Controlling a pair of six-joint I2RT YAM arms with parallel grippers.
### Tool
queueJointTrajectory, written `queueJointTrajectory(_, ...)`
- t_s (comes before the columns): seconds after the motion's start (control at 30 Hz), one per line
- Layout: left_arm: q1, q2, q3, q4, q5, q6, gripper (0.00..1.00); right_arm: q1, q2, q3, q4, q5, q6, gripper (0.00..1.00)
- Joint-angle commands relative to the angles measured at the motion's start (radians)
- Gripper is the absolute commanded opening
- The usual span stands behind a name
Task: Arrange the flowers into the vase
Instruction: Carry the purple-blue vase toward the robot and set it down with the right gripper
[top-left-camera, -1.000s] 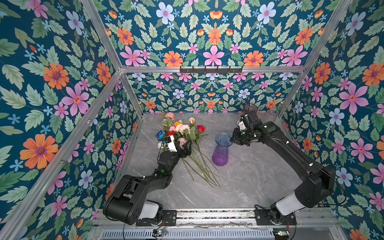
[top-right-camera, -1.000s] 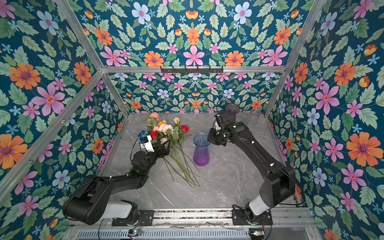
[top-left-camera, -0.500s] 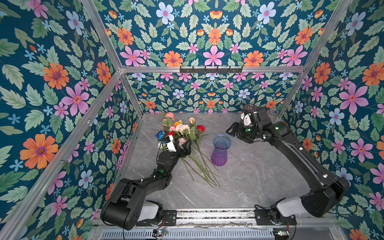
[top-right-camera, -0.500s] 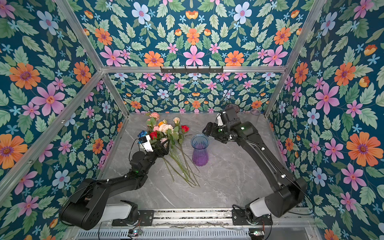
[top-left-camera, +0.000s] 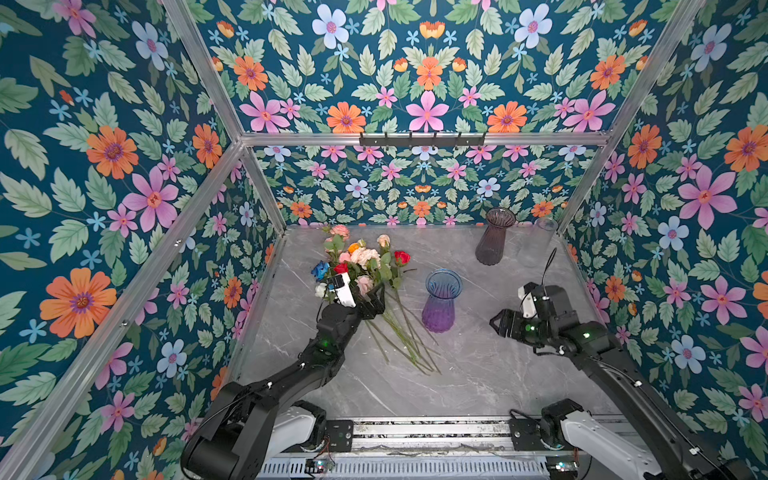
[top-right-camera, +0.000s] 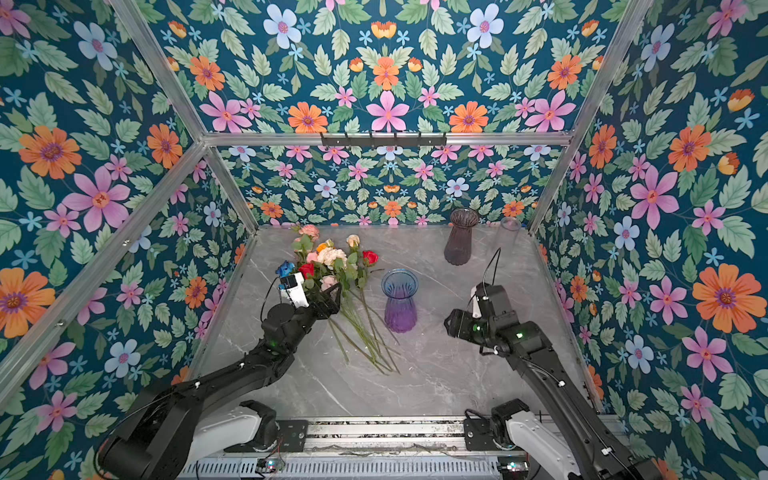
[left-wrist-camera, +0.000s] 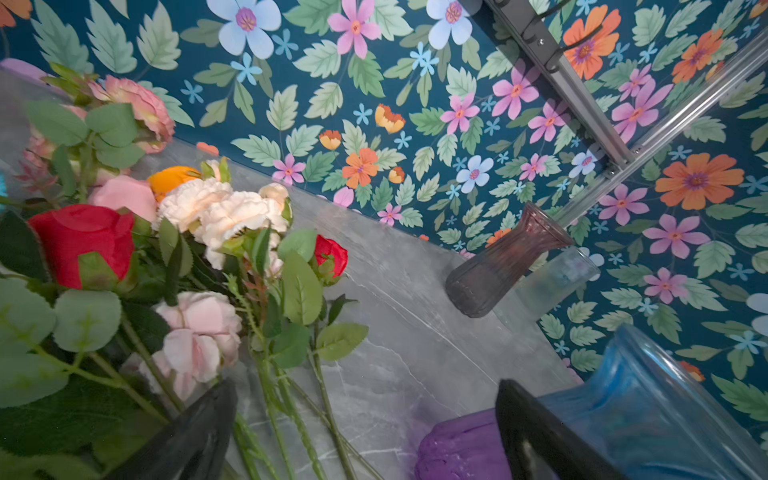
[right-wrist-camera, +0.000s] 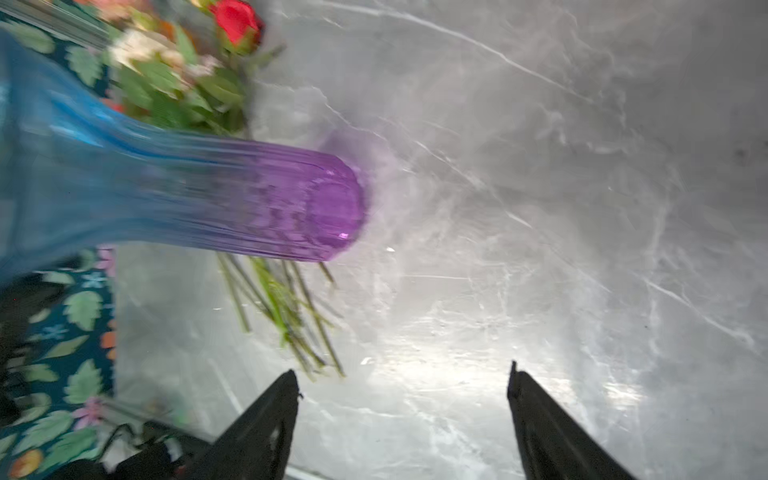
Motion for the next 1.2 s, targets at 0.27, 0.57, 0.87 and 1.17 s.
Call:
queueJointTrajectory(0.27,-0.027,-0.017,0.025,-0.326,0.100,-0.190,1.00,-0.015,0.047,-0.238,0.358,0.057,-0.049,0.72)
queueJointTrajectory(0.57,-0.027,0.050,0.015,-0.340,0.147,-0.218,0.60,-0.015,-0.158,-0.359,0.425,0.098,-0.019,0.71)
queueJointTrajectory(0.87,0.077,0.218,0.039,-0.217,0.287,-0.290,0.34,-0.014,-0.245,-0.391,0.421,0.104,-0.014,0.71)
queueJointTrajectory(1.17,0.197,0.359,0.020,-0.043,0.418,-0.366,0.36,-0.013,-0.241,-0.388,0.424,0.102,-0.014,0.70)
